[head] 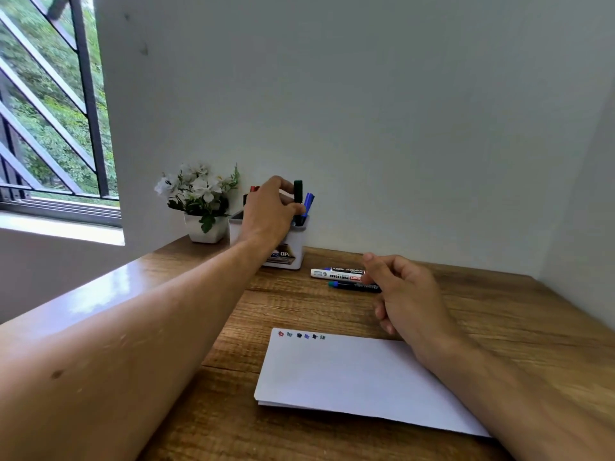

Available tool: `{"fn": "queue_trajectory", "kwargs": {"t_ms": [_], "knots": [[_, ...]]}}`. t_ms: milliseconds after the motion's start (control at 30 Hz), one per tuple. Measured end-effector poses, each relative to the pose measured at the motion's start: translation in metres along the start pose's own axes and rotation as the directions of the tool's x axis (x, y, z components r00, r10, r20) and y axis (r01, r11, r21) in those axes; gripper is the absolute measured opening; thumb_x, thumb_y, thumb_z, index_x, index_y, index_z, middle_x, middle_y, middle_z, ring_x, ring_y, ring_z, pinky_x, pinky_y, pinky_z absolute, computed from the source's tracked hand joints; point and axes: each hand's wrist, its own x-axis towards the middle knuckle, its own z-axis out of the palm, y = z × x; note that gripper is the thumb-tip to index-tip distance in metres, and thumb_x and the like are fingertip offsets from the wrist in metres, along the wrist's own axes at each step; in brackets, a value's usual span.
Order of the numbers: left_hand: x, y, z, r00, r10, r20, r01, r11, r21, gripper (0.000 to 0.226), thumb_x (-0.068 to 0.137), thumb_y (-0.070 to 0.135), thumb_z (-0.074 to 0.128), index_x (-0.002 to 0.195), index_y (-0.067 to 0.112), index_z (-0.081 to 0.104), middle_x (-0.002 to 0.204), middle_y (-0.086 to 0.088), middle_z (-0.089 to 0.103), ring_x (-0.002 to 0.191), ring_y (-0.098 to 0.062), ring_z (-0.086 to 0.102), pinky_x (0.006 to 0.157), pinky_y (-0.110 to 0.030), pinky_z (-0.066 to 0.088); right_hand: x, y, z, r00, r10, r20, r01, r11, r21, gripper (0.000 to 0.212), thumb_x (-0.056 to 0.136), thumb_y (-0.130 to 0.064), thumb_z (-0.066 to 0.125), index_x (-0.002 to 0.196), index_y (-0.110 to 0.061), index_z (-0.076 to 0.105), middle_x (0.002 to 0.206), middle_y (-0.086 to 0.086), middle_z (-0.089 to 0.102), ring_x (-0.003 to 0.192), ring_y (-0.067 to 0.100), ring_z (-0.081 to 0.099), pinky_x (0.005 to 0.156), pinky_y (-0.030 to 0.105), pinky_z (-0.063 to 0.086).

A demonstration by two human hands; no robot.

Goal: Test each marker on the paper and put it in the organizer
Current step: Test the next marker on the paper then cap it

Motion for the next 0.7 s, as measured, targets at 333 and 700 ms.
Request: {"fn": "queue_trajectory", "kwargs": {"t_ms": [333, 700], "knots": [[0.009, 0.003, 0.024, 0.997, -0.070, -0.032, 0.075, 0.979, 0.188, 0.031, 0.077, 0.027, 0.083, 0.092, 0.026, 0.057, 0.064, 0.015, 0.056, 0.045, 0.029, 0.043, 0.037, 0.000, 0.031, 0.003, 0.006, 0.000, 1.000, 0.016, 0.009, -0.016, 1.000, 0.000, 0.033, 0.091, -0.052, 0.065, 0.080, -0.020, 0.070, 0.084, 0.013, 0.070, 0.041, 0.011, 0.047, 0.035, 0.021, 0.035], [0.001, 0.003, 0.024, 0.991, -0.076, 0.110, 0.025, 0.913, 0.407, 0.024, 0.094, 0.035, 0.062, 0.108, 0.020, 0.074, 0.109, -0.006, 0.074, 0.087, -0.016, 0.064, 0.077, -0.030, 0.050, 0.003, 0.005, 0.001, 1.000, 0.028, 0.008, -0.028, 1.000, 0.006, 0.032, 0.091, -0.049, 0.066, 0.081, -0.018, 0.070, 0.089, 0.022, 0.068, 0.041, 0.012, 0.045, 0.035, 0.021, 0.033]]}}
